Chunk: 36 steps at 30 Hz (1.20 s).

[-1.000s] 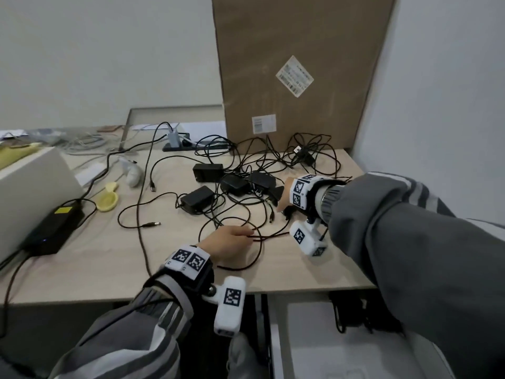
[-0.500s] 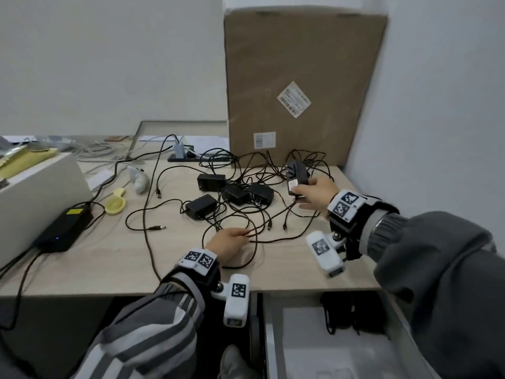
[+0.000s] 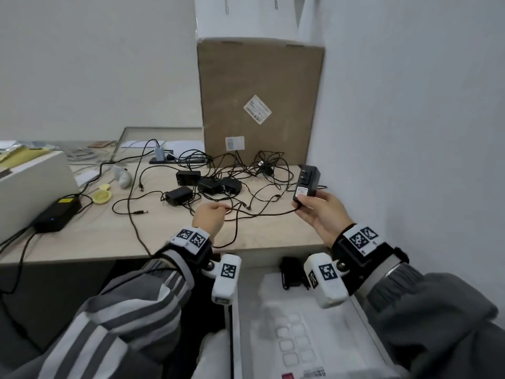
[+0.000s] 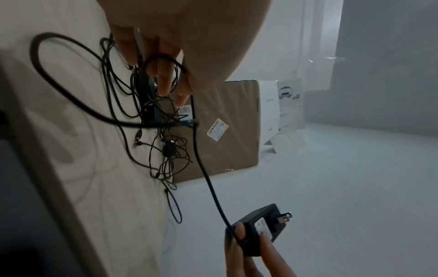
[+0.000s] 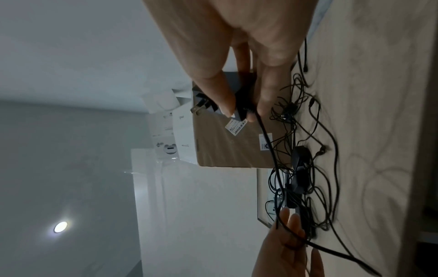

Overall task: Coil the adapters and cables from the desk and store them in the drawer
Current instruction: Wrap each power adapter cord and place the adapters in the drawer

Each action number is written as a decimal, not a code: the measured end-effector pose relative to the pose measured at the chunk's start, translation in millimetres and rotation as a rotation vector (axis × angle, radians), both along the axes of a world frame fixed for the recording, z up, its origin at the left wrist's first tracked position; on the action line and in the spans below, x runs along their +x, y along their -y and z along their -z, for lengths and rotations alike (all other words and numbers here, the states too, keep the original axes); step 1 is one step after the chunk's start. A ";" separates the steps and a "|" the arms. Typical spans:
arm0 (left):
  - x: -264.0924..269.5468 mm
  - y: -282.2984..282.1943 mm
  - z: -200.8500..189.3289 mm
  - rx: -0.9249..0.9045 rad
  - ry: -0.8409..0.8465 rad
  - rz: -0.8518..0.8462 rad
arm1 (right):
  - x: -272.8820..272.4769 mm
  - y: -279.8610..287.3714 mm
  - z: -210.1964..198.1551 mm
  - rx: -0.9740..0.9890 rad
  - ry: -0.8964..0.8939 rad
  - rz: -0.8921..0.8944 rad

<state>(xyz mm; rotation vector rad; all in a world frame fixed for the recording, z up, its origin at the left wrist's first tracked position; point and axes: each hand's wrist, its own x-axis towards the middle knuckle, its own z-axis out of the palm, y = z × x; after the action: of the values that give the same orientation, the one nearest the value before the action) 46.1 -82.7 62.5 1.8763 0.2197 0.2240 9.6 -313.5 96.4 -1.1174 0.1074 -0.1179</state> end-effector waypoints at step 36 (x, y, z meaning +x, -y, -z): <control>-36.1 92.6 6.4 -0.737 -0.152 0.444 | -15.9 1.4 47.3 -0.582 0.201 -0.056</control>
<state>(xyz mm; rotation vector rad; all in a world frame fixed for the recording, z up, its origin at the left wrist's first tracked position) 10.0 -175.2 56.0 1.1635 -0.0228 -0.2776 -6.4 -314.9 49.1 -1.6801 -0.1489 -0.2194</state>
